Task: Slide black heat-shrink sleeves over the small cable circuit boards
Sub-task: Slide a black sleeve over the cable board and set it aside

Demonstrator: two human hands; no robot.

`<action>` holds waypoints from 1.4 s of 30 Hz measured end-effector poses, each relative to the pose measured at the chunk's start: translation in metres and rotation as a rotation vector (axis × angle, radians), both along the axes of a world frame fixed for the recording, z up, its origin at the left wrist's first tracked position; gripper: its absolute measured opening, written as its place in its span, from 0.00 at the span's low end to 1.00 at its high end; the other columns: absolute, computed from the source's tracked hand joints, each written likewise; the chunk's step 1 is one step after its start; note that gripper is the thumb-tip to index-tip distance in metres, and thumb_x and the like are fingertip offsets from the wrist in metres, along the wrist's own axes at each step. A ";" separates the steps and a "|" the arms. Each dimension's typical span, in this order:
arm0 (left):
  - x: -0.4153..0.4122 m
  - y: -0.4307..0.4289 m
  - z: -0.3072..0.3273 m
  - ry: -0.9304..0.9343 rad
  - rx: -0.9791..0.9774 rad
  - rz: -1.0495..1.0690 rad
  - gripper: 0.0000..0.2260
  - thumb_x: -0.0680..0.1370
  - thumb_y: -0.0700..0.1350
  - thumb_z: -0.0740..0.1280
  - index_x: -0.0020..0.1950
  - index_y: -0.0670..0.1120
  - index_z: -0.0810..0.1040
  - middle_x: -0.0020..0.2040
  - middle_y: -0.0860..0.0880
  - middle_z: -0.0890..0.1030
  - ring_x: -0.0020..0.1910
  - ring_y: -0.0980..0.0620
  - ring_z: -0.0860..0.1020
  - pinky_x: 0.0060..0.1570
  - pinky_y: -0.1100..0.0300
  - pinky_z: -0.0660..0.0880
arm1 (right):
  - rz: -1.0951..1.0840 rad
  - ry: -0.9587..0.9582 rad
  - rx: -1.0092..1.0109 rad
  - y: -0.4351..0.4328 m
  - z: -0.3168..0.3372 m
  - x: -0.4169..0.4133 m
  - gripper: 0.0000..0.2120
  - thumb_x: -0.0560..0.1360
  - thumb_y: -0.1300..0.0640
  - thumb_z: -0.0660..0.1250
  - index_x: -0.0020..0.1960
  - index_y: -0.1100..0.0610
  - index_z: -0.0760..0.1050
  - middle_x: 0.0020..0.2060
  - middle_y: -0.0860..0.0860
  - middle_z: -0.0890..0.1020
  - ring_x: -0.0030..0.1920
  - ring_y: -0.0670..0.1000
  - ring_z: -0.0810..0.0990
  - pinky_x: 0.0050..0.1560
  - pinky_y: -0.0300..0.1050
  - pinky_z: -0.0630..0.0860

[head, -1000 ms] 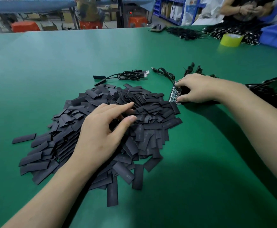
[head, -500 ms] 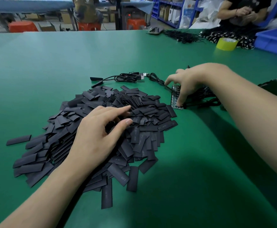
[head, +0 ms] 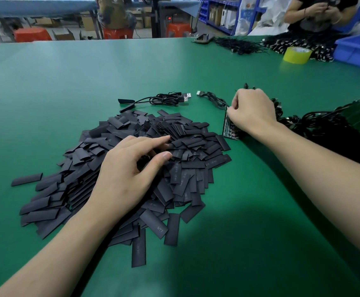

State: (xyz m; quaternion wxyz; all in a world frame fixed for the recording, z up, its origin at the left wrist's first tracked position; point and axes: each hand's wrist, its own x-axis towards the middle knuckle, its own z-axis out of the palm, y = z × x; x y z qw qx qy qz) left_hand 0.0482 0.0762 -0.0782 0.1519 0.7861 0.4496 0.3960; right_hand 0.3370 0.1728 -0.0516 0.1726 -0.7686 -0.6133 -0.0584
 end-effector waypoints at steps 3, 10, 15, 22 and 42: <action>-0.001 0.000 0.000 -0.003 -0.001 -0.001 0.15 0.79 0.50 0.70 0.65 0.53 0.83 0.54 0.61 0.84 0.56 0.56 0.79 0.60 0.61 0.73 | 0.077 -0.099 -0.014 -0.005 0.002 -0.002 0.06 0.77 0.63 0.67 0.53 0.56 0.78 0.52 0.57 0.79 0.61 0.61 0.72 0.56 0.55 0.73; 0.000 0.000 0.000 -0.001 0.006 -0.001 0.15 0.79 0.49 0.70 0.65 0.53 0.83 0.53 0.61 0.84 0.55 0.56 0.79 0.58 0.65 0.72 | 0.202 -0.186 -0.365 -0.037 0.019 -0.001 0.21 0.76 0.42 0.71 0.64 0.50 0.79 0.63 0.55 0.74 0.69 0.58 0.69 0.67 0.57 0.70; 0.000 0.000 -0.001 0.005 0.008 -0.008 0.15 0.79 0.50 0.70 0.65 0.53 0.83 0.53 0.60 0.84 0.56 0.56 0.79 0.58 0.63 0.73 | 0.251 -0.149 -0.399 -0.055 0.016 0.002 0.27 0.78 0.40 0.67 0.72 0.54 0.74 0.70 0.55 0.72 0.73 0.56 0.67 0.72 0.59 0.67; -0.001 0.000 0.000 0.009 0.009 -0.005 0.15 0.79 0.49 0.70 0.65 0.53 0.83 0.53 0.61 0.84 0.55 0.57 0.78 0.57 0.67 0.72 | 0.249 -0.124 -0.417 -0.096 0.018 0.014 0.30 0.76 0.37 0.68 0.72 0.52 0.74 0.74 0.50 0.68 0.76 0.51 0.65 0.74 0.58 0.65; -0.002 0.001 -0.002 0.024 0.045 -0.019 0.15 0.79 0.50 0.70 0.65 0.54 0.82 0.52 0.67 0.80 0.53 0.55 0.78 0.57 0.61 0.73 | -0.005 -0.189 -0.129 -0.155 0.009 -0.015 0.14 0.76 0.42 0.69 0.56 0.48 0.72 0.36 0.47 0.76 0.44 0.59 0.79 0.39 0.48 0.66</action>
